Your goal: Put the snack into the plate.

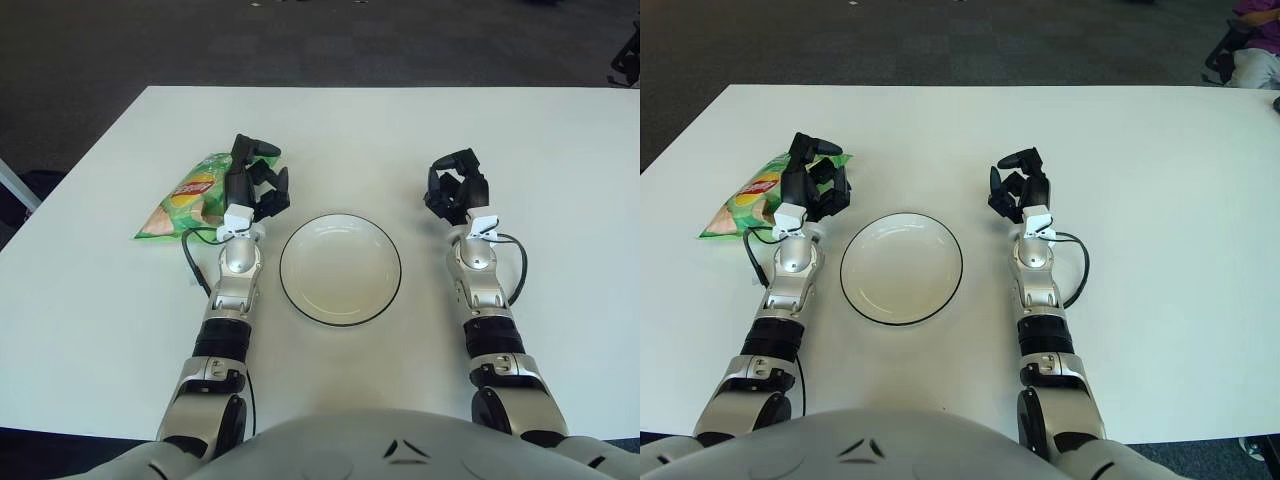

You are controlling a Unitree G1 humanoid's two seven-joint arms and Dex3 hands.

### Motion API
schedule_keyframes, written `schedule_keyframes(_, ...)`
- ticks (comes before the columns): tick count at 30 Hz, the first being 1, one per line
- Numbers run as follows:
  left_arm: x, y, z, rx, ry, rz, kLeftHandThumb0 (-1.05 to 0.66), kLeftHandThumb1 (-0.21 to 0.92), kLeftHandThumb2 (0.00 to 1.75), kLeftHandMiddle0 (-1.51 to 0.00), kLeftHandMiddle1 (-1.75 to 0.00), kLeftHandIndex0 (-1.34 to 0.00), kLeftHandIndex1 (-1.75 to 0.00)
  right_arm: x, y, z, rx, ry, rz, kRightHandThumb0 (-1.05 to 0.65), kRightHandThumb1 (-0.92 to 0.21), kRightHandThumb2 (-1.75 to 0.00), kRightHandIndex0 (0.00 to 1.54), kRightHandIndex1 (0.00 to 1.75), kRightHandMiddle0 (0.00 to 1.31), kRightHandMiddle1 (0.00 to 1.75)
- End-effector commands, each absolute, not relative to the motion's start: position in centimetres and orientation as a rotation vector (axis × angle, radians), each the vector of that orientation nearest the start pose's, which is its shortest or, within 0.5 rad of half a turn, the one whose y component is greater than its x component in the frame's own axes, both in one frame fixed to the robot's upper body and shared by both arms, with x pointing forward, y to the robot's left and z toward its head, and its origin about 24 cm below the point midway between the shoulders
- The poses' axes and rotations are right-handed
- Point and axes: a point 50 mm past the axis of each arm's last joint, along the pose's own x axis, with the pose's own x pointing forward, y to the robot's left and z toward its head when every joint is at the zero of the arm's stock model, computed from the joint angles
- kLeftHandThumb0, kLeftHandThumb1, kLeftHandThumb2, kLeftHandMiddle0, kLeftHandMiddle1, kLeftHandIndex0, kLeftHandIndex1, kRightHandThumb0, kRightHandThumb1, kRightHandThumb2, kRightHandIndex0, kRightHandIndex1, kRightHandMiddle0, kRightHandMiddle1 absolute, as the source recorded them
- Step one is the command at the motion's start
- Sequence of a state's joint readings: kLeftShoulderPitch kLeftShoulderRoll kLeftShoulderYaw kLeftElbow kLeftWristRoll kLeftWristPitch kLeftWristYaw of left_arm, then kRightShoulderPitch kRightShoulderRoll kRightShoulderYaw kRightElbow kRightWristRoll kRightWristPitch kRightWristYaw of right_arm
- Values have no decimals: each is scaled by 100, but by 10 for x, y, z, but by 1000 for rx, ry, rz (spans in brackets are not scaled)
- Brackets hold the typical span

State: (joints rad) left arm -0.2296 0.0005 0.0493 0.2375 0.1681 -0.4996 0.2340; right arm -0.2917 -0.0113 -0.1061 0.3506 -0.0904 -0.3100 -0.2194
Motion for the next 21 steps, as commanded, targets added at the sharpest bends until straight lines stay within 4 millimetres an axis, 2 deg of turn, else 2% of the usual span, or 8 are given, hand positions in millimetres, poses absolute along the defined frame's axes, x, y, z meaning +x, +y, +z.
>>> schedule_keyframes(1,279,153,98,132,-548,190,-38,70,79,-93,-175,-35,-173,304,-165,71,-52,-262,-228,-38,-71,-80,76,175,33,175)
schedule_keyframes(5,277,155,101,190,-586,224,-38,70,79,-94,-175,-36,-172,305,-164,71,-53,-261,-227,-38,-71,-80,76,175,33,175)
schedule_keyframes(11,274,162,105,390,-651,365,-38,70,78,-94,-175,-36,-171,306,-163,72,-53,-261,-225,-38,-71,-80,76,175,33,175)
schedule_keyframes(17,269,170,111,460,-707,430,-38,70,78,-93,-175,-36,-171,307,-161,72,-52,-261,-224,-38,-71,-79,76,175,33,175)
schedule_keyframes(19,265,174,116,540,-749,457,-38,70,78,-93,-175,-36,-171,307,-161,72,-53,-261,-224,-38,-71,-79,76,175,33,175)
schedule_keyframes(21,260,178,122,726,-815,513,-38,70,79,-92,-175,-36,-172,307,-160,72,-53,-262,-223,-38,-71,-79,76,175,33,175)
